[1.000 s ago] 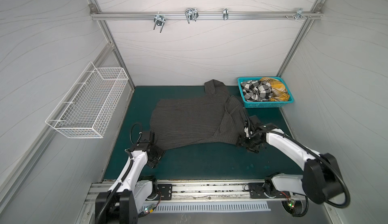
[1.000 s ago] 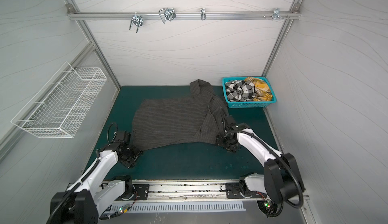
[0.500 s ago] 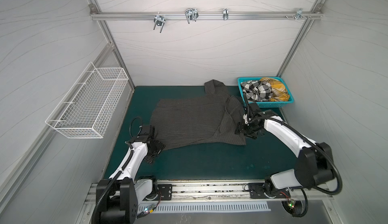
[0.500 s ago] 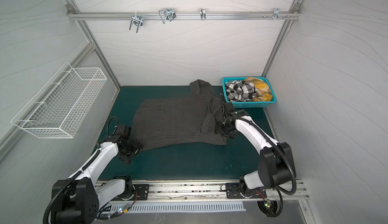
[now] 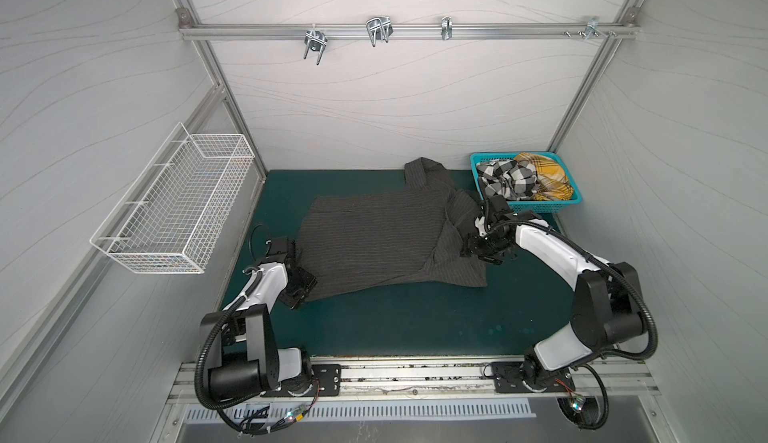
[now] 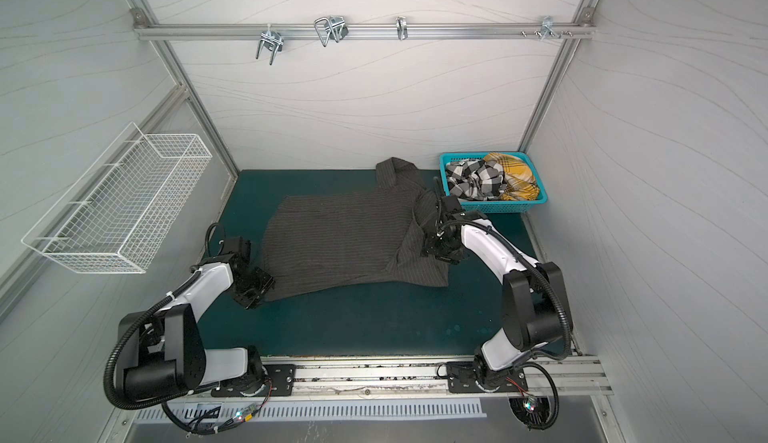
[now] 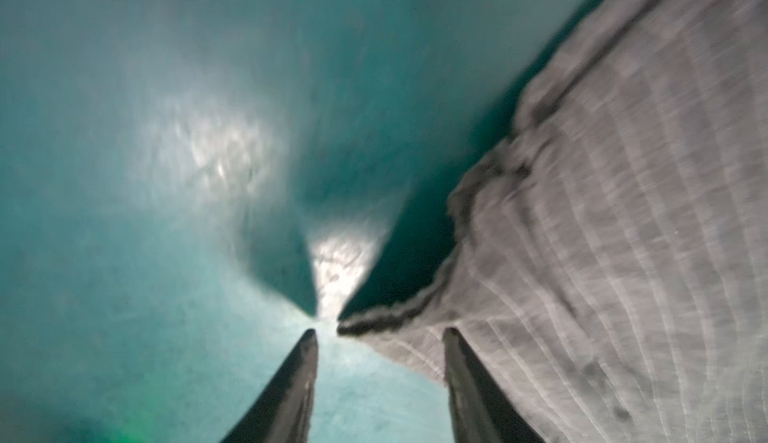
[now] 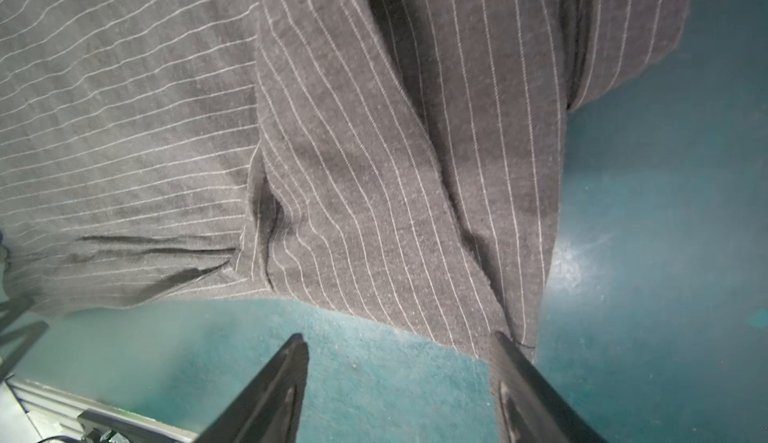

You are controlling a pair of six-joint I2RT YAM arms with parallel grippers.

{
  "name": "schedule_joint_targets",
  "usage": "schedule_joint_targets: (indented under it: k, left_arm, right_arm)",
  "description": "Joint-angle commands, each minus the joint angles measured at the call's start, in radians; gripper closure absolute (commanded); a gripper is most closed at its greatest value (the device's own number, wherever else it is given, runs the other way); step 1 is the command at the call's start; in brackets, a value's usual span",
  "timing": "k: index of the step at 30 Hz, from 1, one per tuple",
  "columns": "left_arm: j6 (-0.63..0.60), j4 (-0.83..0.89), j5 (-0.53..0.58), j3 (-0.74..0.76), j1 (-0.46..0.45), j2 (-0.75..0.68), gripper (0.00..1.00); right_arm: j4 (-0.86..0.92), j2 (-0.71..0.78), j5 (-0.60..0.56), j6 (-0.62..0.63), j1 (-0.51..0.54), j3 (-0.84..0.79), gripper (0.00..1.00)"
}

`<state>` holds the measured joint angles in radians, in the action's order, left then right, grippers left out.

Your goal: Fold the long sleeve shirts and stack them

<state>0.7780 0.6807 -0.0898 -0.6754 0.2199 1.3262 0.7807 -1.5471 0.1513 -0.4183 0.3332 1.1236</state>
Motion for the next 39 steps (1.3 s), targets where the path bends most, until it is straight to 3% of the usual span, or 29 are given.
schedule_joint_targets:
  k: [1,4,7,13,17,26,35,39]
  left_arm:
    - [-0.042,-0.016,-0.007,-0.032,0.019,0.048,0.55]
    - [-0.037,-0.031,-0.036,-0.029,0.019,0.106,0.62]
    - [-0.029,-0.020,-0.047,-0.012,0.019,0.107,0.77]
    - [-0.020,-0.028,-0.061,0.039,0.018,0.069,0.75]
    - [-0.029,-0.047,-0.088,0.031,0.018,0.114,1.00]
    - [-0.089,0.096,-0.034,-0.044,0.019,-0.009,1.00]
    - [-0.088,0.076,-0.060,-0.034,0.019,-0.012,1.00]
    - [-0.089,0.069,-0.062,-0.030,0.019,-0.007,1.00]
  right_arm:
    - [-0.022,0.042,0.030,0.010,-0.003,-0.014,0.31]
    - [-0.036,0.045,0.042,0.006,-0.007,-0.023,0.32]
    - [-0.044,0.034,0.043,0.013,-0.011,-0.028,0.33]
    - [-0.066,0.022,0.065,0.016,-0.027,-0.052,0.35]
    - [-0.077,0.029,0.059,0.009,-0.031,-0.076,0.37]
    - [-0.087,-0.049,0.057,0.001,-0.040,-0.010,0.32]
    - [-0.083,-0.240,-0.066,0.045,-0.045,0.090,0.38]
    - [-0.097,-0.291,-0.058,0.055,-0.051,0.113,0.47]
